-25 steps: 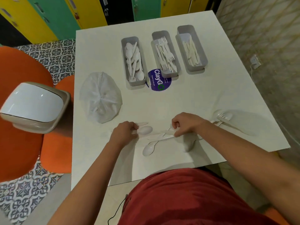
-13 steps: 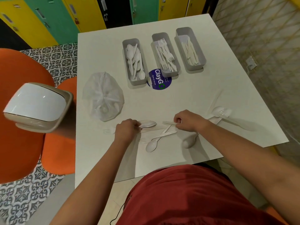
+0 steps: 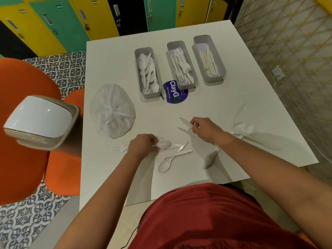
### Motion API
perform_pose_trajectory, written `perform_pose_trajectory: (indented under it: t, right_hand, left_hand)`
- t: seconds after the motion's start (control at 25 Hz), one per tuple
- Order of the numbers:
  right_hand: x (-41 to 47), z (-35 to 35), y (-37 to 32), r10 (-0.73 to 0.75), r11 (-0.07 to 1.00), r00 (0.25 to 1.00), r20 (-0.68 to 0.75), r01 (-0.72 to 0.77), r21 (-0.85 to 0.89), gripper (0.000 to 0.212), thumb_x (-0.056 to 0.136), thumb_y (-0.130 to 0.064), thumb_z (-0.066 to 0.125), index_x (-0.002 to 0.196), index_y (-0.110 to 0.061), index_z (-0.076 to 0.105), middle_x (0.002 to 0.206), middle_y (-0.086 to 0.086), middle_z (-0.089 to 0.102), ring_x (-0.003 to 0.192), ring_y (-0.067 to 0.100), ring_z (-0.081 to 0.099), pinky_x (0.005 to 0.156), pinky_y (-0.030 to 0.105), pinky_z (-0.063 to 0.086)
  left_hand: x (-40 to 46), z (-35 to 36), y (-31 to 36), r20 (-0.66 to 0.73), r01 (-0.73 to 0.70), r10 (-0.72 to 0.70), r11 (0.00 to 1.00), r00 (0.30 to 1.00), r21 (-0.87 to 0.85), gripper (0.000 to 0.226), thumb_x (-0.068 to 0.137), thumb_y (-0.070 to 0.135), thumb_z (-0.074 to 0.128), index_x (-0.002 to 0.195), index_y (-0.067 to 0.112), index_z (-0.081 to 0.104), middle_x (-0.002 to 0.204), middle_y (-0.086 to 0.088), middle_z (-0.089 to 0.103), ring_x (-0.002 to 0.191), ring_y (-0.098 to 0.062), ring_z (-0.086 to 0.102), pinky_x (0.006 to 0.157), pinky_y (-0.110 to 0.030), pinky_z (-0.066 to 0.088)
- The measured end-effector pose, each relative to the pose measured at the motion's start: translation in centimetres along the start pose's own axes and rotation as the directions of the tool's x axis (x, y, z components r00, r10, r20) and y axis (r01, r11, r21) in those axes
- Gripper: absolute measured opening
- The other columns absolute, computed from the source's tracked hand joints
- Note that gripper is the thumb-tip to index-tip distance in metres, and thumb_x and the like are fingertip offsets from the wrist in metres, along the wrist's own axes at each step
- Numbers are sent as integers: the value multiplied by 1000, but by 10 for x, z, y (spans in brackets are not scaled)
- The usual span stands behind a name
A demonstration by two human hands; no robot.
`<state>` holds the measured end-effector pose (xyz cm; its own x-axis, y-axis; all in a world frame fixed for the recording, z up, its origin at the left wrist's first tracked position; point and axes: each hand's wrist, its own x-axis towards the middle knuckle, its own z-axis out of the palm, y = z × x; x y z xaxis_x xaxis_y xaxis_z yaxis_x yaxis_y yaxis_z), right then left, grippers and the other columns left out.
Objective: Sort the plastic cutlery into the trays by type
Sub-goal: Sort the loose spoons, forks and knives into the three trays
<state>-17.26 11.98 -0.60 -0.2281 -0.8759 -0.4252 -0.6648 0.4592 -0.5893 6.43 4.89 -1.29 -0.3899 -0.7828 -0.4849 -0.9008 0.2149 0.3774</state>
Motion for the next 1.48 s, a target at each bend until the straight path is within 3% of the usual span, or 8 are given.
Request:
perform_pose_trajectory:
  t: [0.12,0.4,0.8,0.92,1.04,1.16,1.32,1.48]
  right_hand:
    - [3,-4,1,6,1000,999,42,-7,20,15,95,-16,45,102,-11,57,91,3,58,57,8,47,52,22,34]
    - [9,-11,4,3,999,997,76,0,-38,21,90,-10,51,109,-12,60,93,1,57,79,19,52,59,23,39]
    - [22,-37,17,-15,995,996,-84,23,95,34,96,-2,33,126,-11,47,103,11,54,87,26,51,71,31,41]
    - [34,-53,17,17,992,988,-153,2,123,46,88,9,37,130,-10,45,116,14,48,100,27,50,84,34,45]
    - [51,-74,16,72,984,976,-206,-36,176,31,89,9,41,115,-4,49,110,17,53,90,28,52,76,34,45]
    - [66,-94,16,87,966,968,-235,-24,259,24,93,3,40,113,-7,49,101,10,54,79,25,57,64,27,46]
    - [91,-117,22,151,938,953,-262,-54,343,29,99,-7,33,124,-11,46,105,1,48,59,17,50,50,27,43]
    - [126,-140,26,323,871,911,-255,-181,456,26,97,-7,32,119,-14,46,94,8,52,53,21,49,42,27,43]
  left_hand:
    - [0,7,1,11,-38,37,992,999,121,26,79,32,67,104,23,65,106,3,66,101,-20,61,86,-33,48]
    - [5,4,11,-52,-6,10,997,999,75,19,87,26,57,103,18,64,107,-3,66,100,-25,59,80,-32,42]
    - [35,-22,65,-236,-129,67,957,969,-261,25,97,16,42,109,5,62,96,-12,68,89,-30,60,68,-25,40]
    - [48,-35,85,-190,-34,-88,829,978,-558,30,89,-1,43,110,5,63,89,-9,62,79,-24,55,56,-16,41]
    - [63,-51,99,-81,35,-196,526,977,-850,29,87,-3,50,113,3,61,76,-5,61,66,-16,59,54,-20,50]
    - [83,-68,107,-134,21,-310,450,941,-893,27,93,6,47,118,11,54,79,-2,64,53,-5,57,48,-20,45]
    - [114,-84,106,-196,53,-410,522,891,-851,44,89,-5,34,127,9,52,125,-14,58,109,-31,59,92,-41,49]
    - [143,-93,99,-190,174,-434,669,881,-723,45,87,-8,37,127,6,54,131,-14,55,118,-32,54,101,-39,46]
